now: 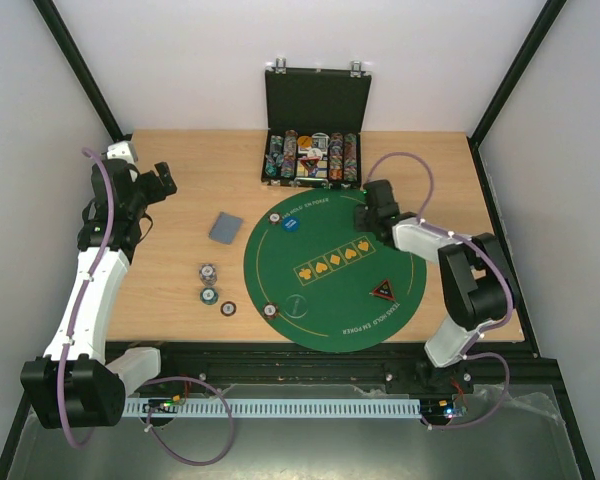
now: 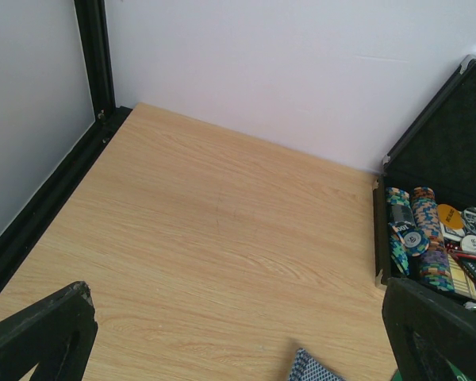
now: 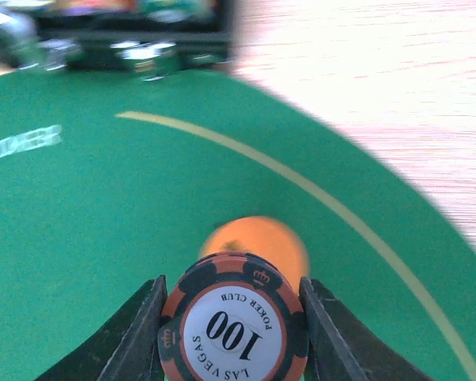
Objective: Distribute texas hold em gaming equipment
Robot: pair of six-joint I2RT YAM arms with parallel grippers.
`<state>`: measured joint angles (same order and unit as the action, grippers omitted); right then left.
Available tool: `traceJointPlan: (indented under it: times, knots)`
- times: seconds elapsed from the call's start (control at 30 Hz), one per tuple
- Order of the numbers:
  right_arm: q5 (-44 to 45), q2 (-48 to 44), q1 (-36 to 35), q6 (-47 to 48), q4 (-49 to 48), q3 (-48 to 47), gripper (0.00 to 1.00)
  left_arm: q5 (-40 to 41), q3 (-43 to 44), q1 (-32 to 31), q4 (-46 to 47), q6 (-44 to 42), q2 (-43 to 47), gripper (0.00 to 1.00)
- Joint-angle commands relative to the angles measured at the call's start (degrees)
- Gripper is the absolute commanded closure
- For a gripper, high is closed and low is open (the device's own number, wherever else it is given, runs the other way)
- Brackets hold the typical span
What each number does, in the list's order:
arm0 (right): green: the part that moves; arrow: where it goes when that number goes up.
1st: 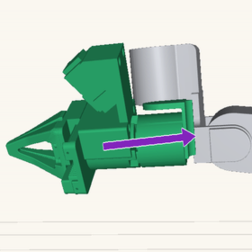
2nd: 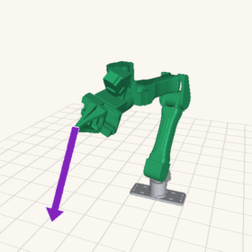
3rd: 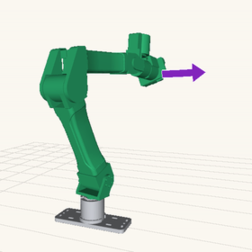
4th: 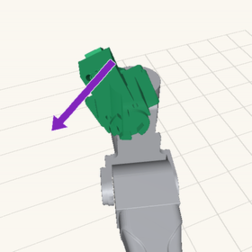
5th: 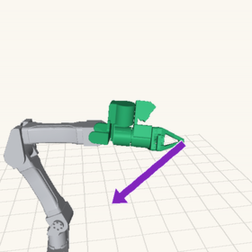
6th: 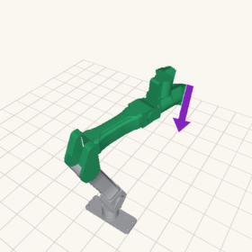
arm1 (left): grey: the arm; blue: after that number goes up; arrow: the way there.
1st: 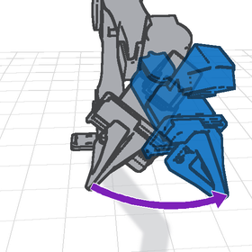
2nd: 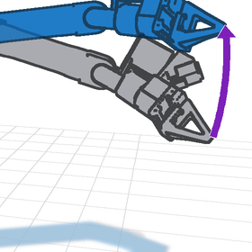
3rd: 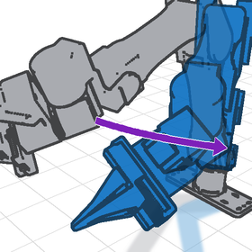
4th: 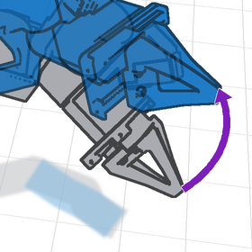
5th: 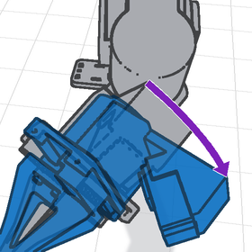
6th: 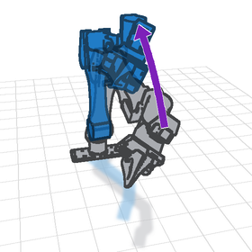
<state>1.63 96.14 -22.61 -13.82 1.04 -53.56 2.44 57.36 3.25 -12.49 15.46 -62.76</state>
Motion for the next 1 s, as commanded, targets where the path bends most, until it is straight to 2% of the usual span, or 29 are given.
traceJointPlan:
  times: [0.0,0.2,0.7,0.97]
  knots:
    - [0.4,2.2,6.0,-1.0,0.5,-1.0,0.69,0.2,0.1,0.2,0.5,0.0,0.1,0.0]
    - [-2.6,6.7,10.6,-1.5,0.4,-4.5,0.69,0.1,0.0,0.2,0.6,-0.1,0.1,0.01]
    - [-2.7,14.7,10.8,-0.2,2.4,-13.2,0.67,0.3,0.0,0.2,0.6,-0.1,0.1,0.0]
    - [-2.9,17.8,11.2,-0.2,3.1,-16.0,0.61,0.0,0.0,0.2,0.6,-0.3,-0.2,0.01]
